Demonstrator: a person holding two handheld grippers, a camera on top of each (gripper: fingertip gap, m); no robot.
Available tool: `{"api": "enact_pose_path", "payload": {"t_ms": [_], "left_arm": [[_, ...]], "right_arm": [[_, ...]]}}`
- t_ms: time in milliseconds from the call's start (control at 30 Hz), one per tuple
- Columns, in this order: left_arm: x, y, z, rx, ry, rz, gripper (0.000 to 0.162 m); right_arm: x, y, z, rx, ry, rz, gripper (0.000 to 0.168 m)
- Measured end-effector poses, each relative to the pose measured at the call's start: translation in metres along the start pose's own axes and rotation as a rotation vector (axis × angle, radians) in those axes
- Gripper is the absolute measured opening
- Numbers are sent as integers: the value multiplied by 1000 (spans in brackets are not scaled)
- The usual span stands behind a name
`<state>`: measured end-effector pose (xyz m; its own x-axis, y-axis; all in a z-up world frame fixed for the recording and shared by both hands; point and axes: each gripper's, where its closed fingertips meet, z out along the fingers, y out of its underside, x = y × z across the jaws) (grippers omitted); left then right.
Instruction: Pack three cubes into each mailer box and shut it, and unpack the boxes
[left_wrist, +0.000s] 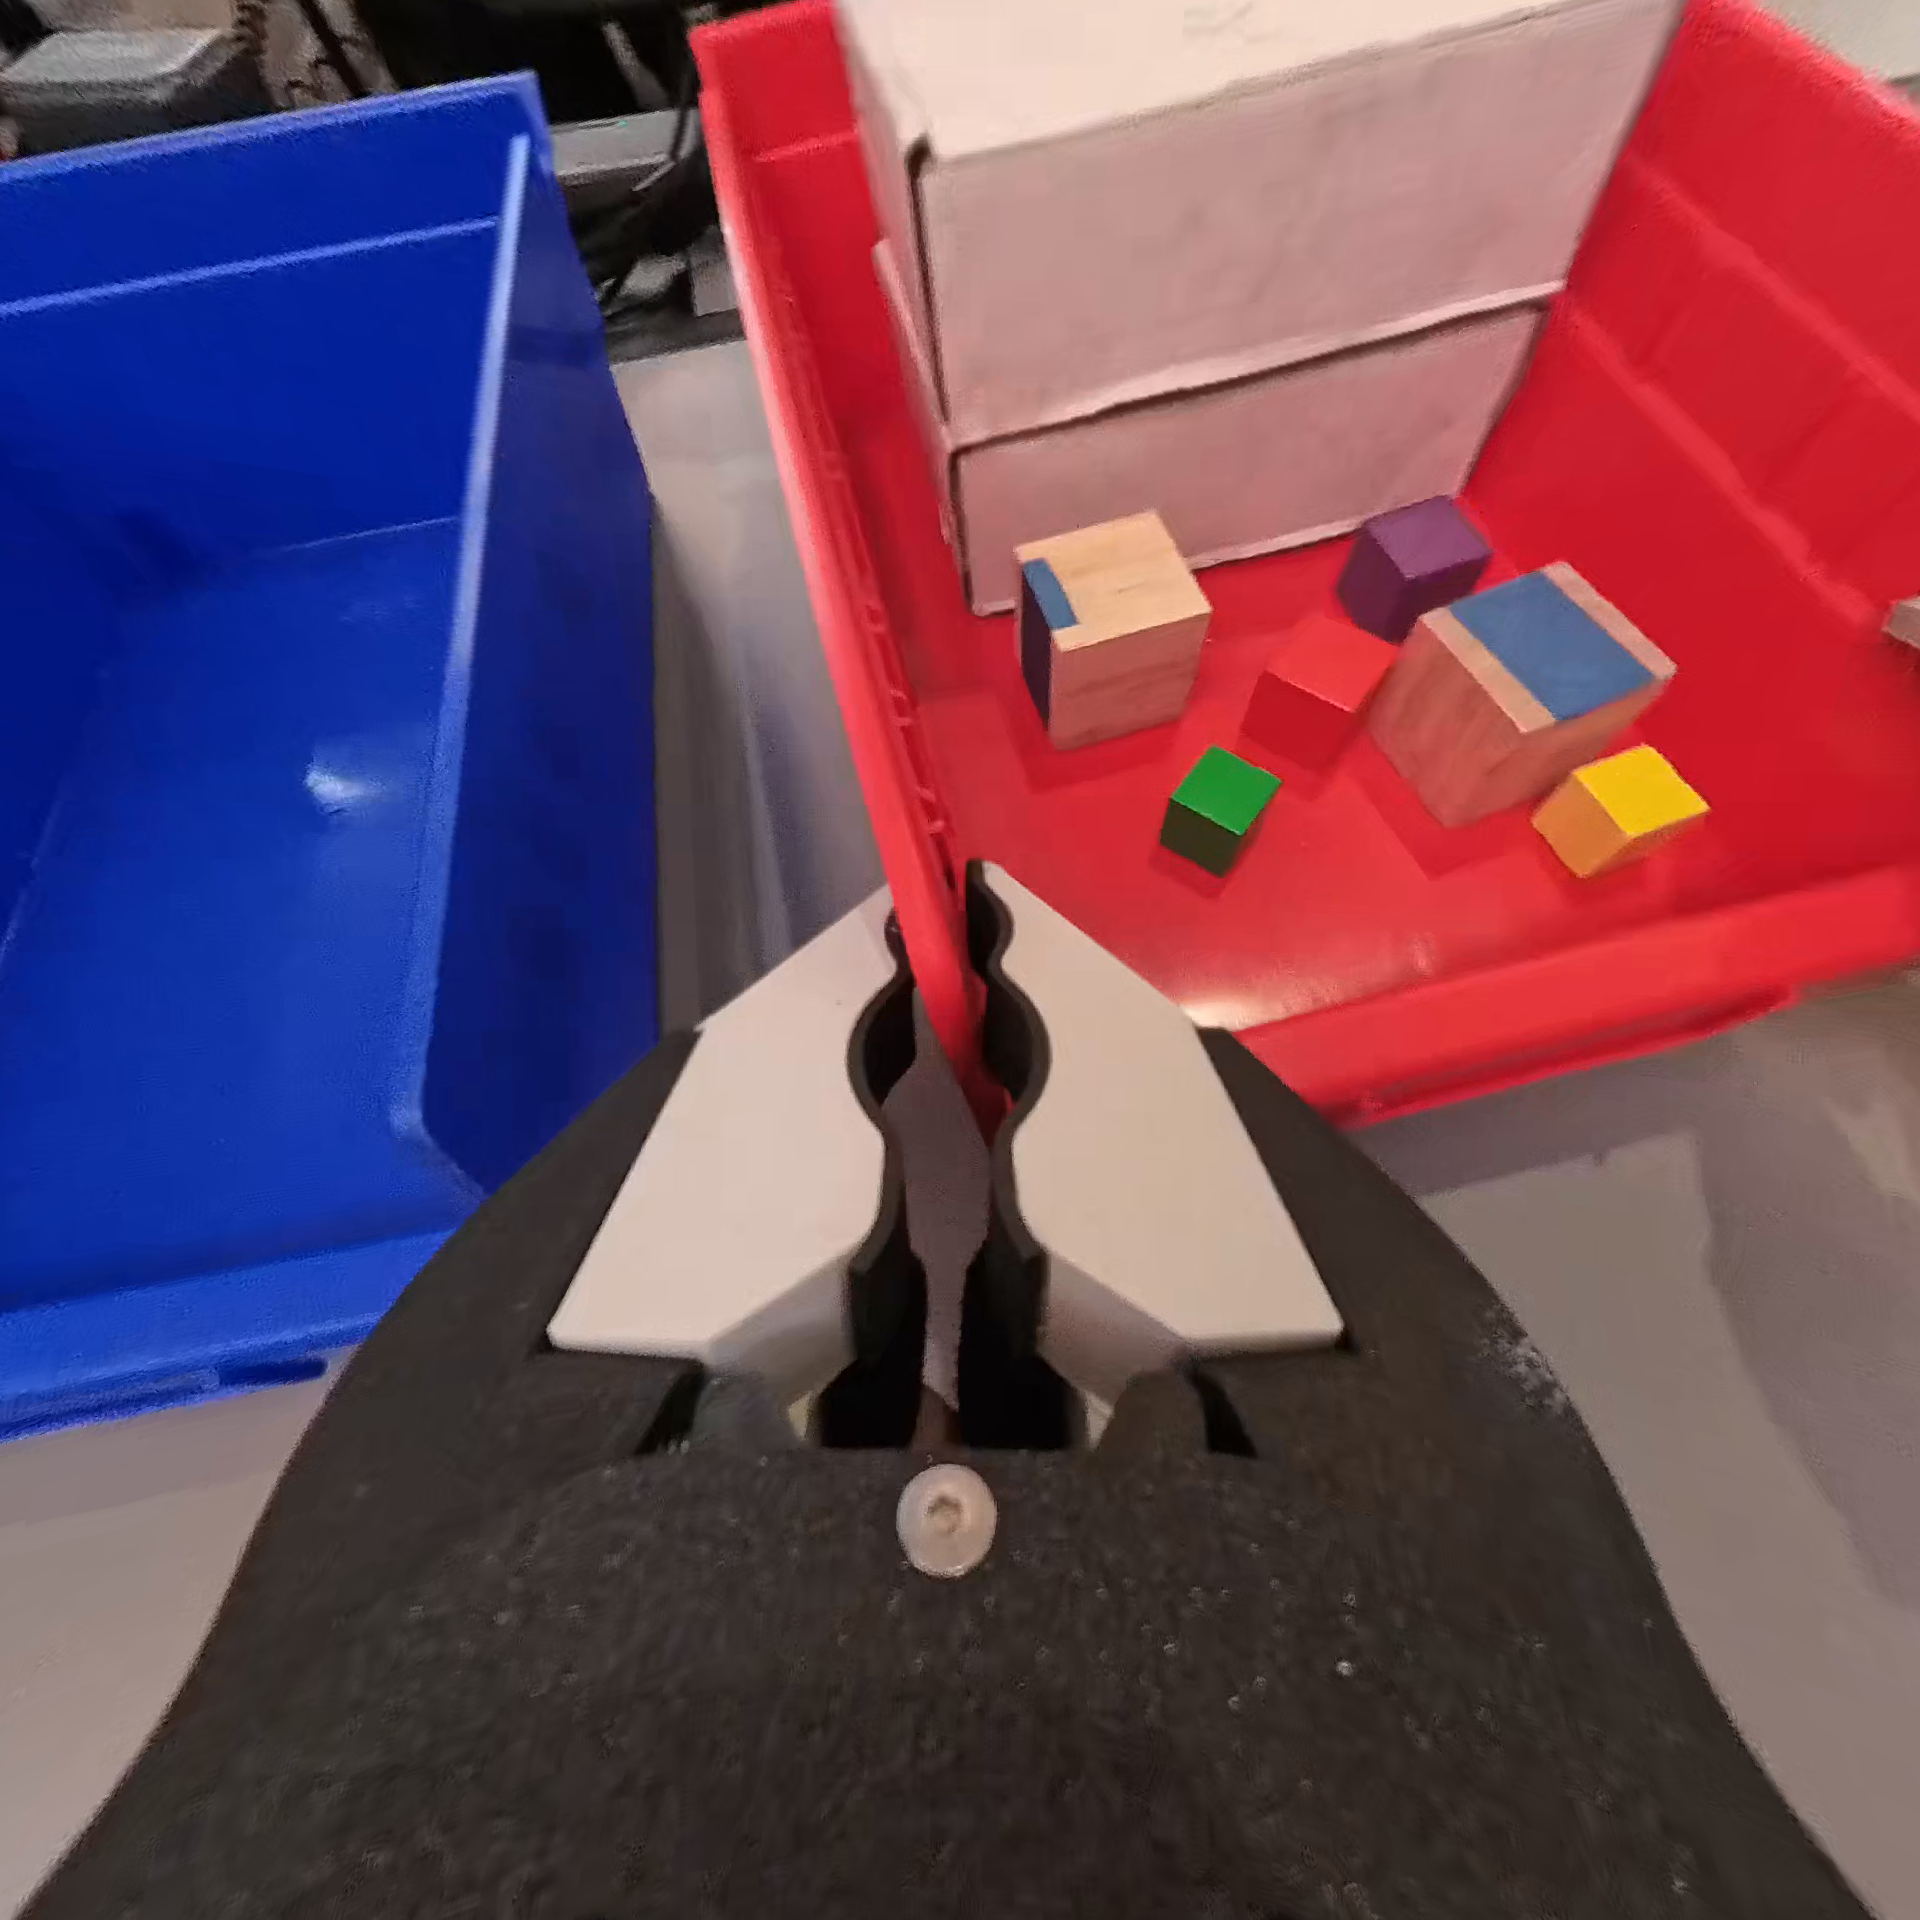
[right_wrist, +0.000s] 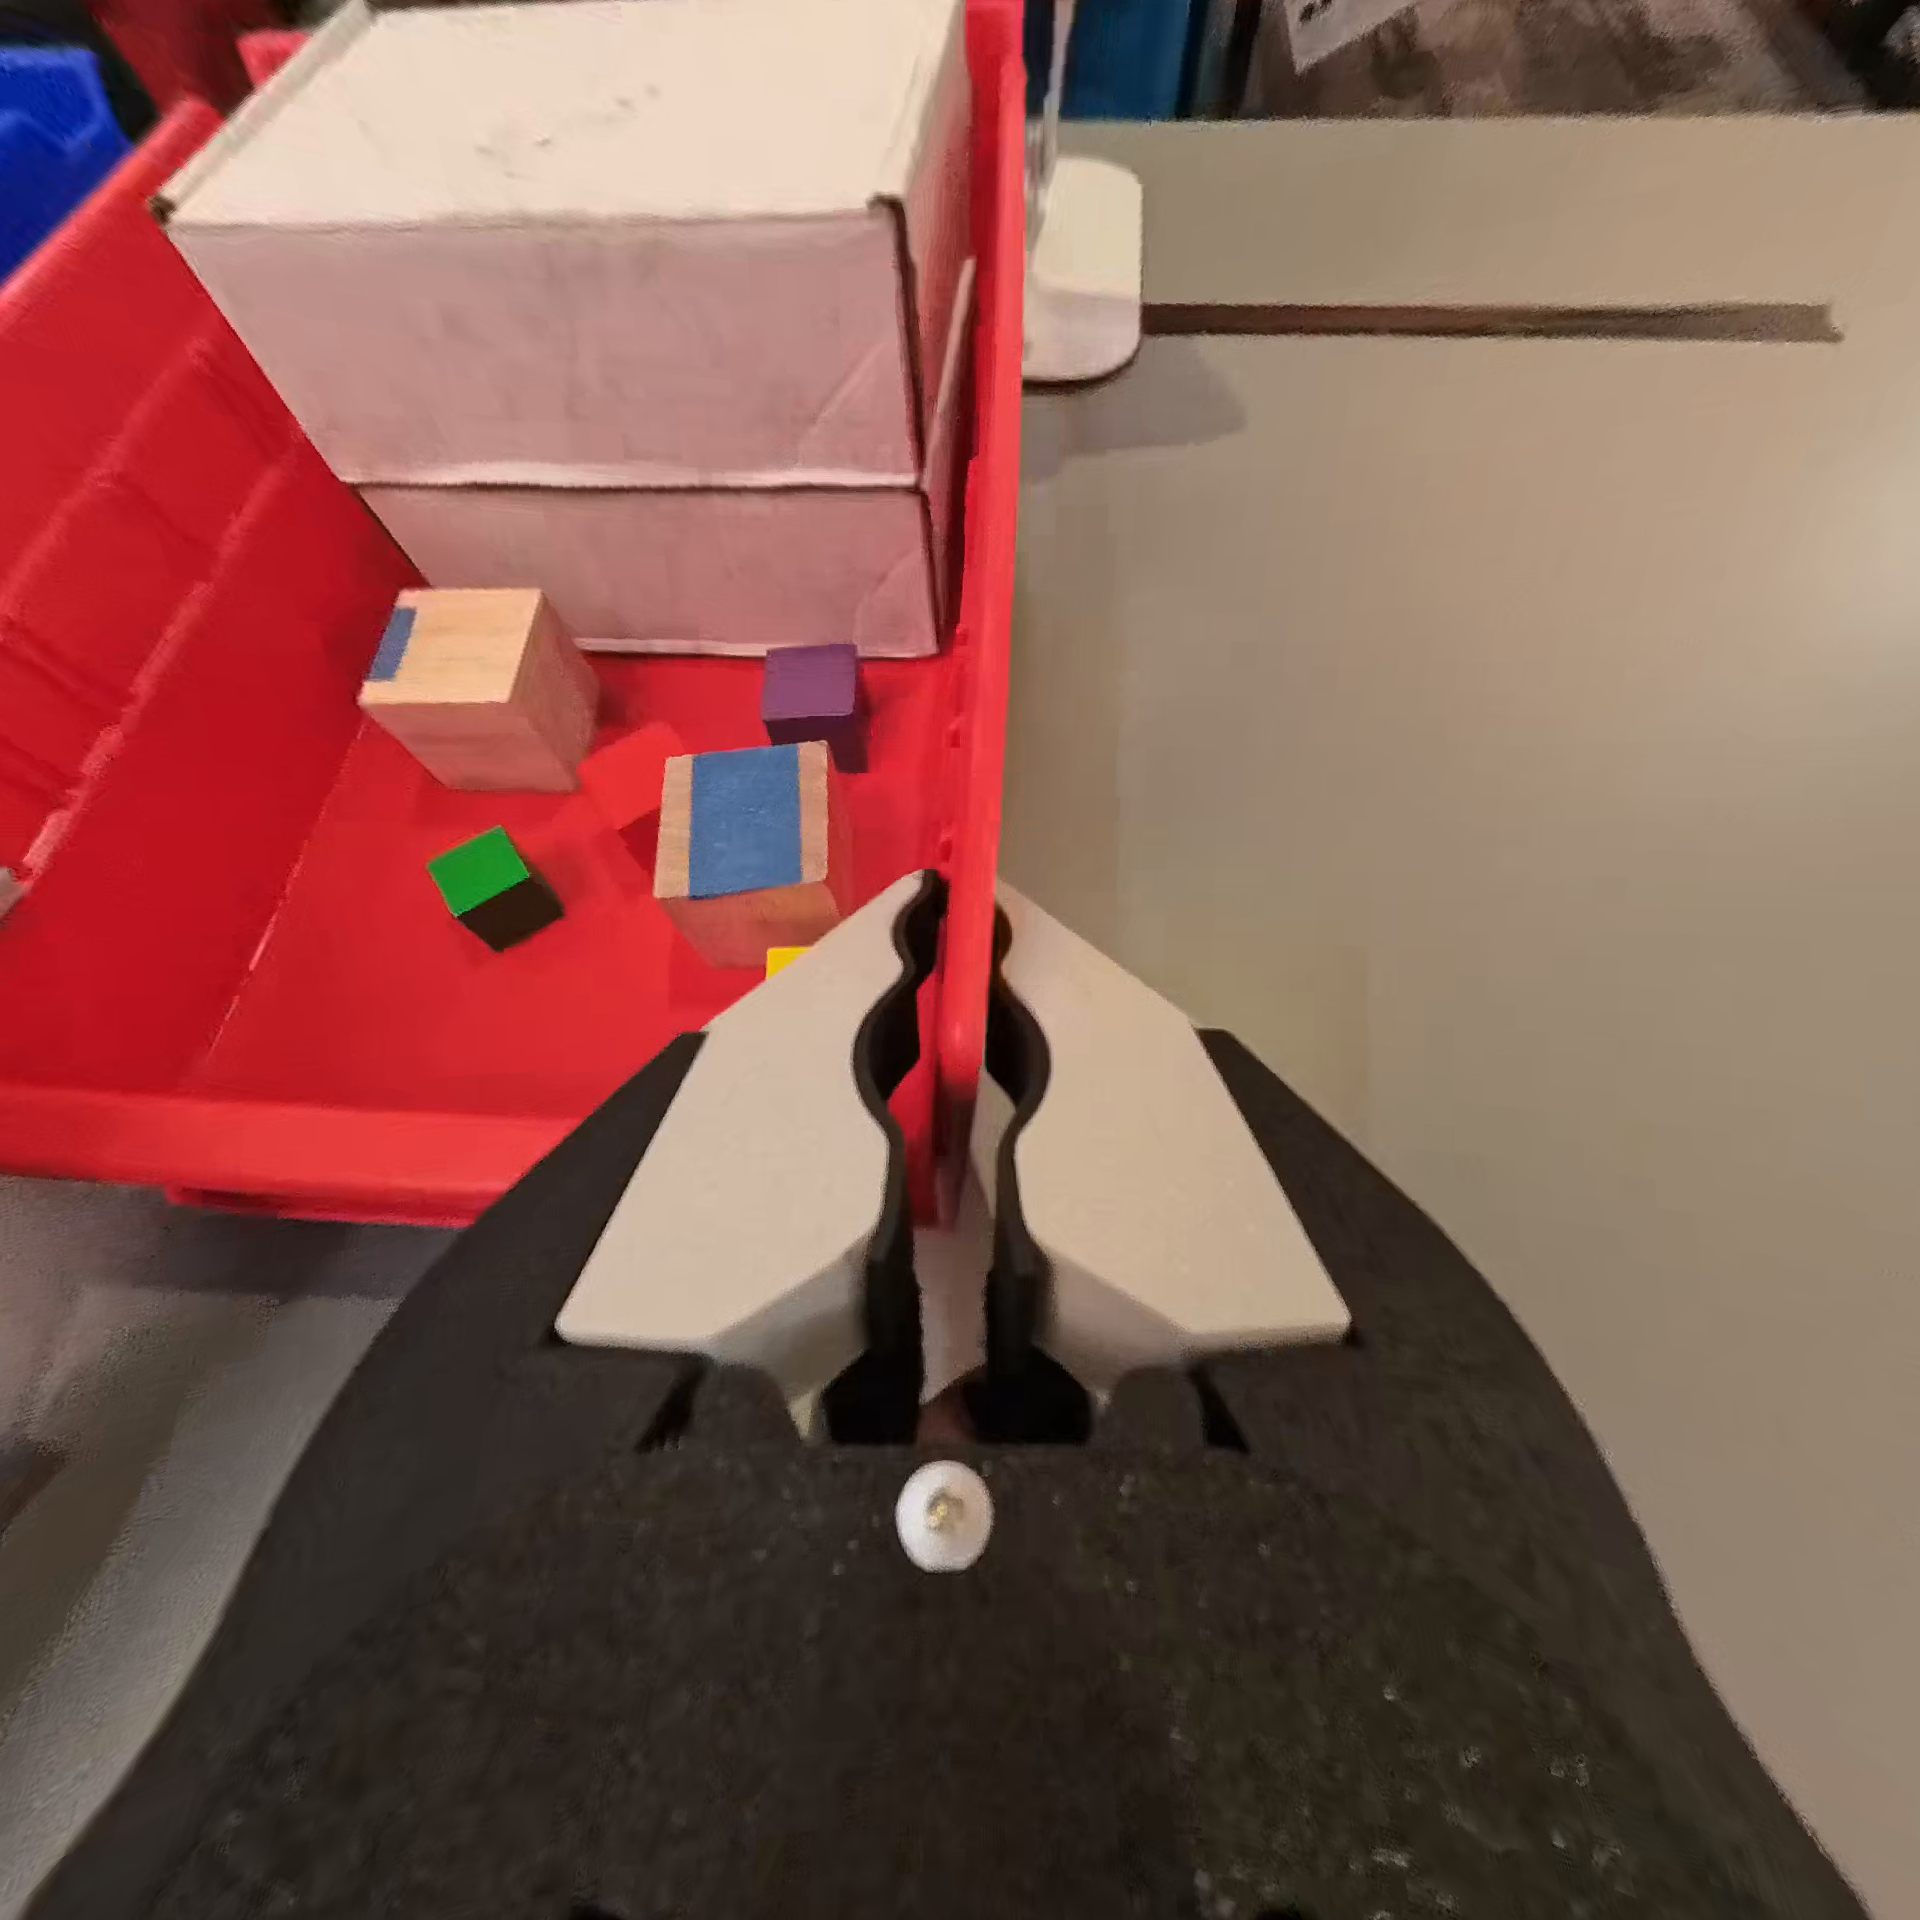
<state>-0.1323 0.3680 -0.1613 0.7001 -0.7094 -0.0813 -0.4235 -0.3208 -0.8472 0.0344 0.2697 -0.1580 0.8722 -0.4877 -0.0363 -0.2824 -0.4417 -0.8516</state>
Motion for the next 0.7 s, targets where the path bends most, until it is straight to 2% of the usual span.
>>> {"api": "enact_pose_path", "payload": {"t_ms": [67, 133, 200, 267, 333, 433, 500, 567, 700], "left_arm": [[4, 1, -7, -7, 49, 40, 13], [7, -5, -24, 21, 92, 33, 45], [-4, -21, -54, 90, 85, -1, 53], [-41, -36, -85, 171, -3, -40, 56], [-94, -33, -104, 203, -105, -78, 66], [-184, 5, -101, 128, -218, -136, 71], [-228, 26, -94, 96, -249, -197, 75], [-244, 38, -81, 65, -216, -218, 80], [-269, 43, -58, 37, -247, -229, 65]], "right_arm": [[-1, 1, 0, 8, -1, -22, 4], [-3, 0, -3, 18, -56, -17, 5], [0, -3, -14, 27, -83, -48, 19], [11, -13, -32, 83, -76, -94, 36], [19, -26, -53, 163, -73, -106, 39], [19, -45, -82, 267, -54, -165, 41], [4, -50, -98, 327, -83, -217, 41], [-18, -50, -110, 375, -120, -268, 40], [-87, -25, -125, 374, -302, -298, 39]]}}
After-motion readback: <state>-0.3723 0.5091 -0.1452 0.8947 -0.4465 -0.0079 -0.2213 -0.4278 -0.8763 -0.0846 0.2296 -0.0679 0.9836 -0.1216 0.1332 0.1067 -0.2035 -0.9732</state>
